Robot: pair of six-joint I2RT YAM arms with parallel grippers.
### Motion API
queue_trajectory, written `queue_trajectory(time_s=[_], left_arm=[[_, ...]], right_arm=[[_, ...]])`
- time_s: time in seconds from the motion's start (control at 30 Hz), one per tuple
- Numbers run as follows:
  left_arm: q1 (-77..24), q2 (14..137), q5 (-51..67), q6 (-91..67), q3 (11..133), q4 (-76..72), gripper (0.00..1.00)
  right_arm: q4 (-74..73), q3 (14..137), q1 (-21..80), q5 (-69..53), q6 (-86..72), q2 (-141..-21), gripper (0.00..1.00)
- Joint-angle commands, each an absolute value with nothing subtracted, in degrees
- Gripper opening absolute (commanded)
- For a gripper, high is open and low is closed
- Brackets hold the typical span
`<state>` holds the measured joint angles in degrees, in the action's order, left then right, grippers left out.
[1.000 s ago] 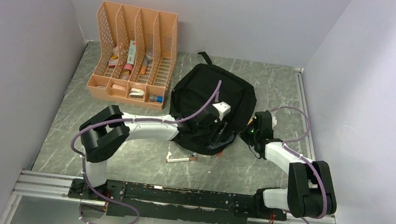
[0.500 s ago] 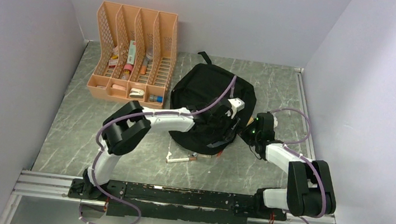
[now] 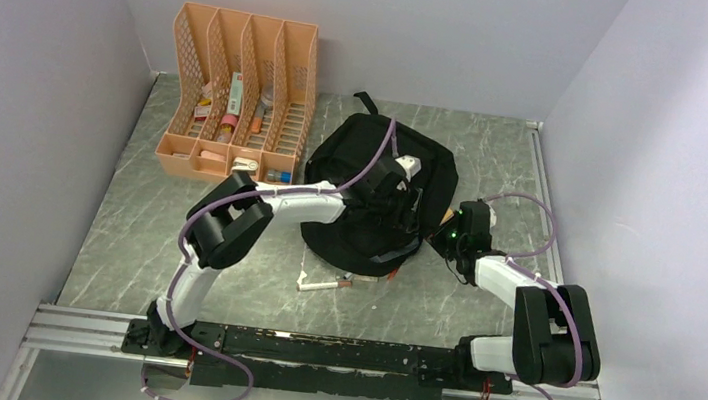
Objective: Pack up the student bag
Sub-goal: Zip the student bag at the center of the board.
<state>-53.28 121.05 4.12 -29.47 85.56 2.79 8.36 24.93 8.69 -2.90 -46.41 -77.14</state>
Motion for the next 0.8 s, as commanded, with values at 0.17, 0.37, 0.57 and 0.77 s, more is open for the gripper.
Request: queue_trajectory(time_s=[0.17, 0.37, 0.57, 0.77], left_arm=[[-53.23, 125.76, 0.9, -40.15, 92.97, 3.91, 0.68], [-53.32, 126.82, 1.11, -42.16, 93.77, 3.56, 0.64], [-53.35, 127.58, 1.11, -41.18, 95.18, 4.05, 0.51], [-53.28, 123.2, -2.28, -39.4, 93.29, 5.78, 0.59]], right_arm=[[3.01, 22.59, 8.24, -1.26, -45.01, -79.67, 0.0], [3.09, 22.74, 8.26, -1.23, -44.82, -79.94, 0.0], [2.86, 23.02, 8.17, -1.39, -44.49, -80.17, 0.0], [2.63, 22.86, 8.19, -1.14, -44.34, -79.51, 0.0]])
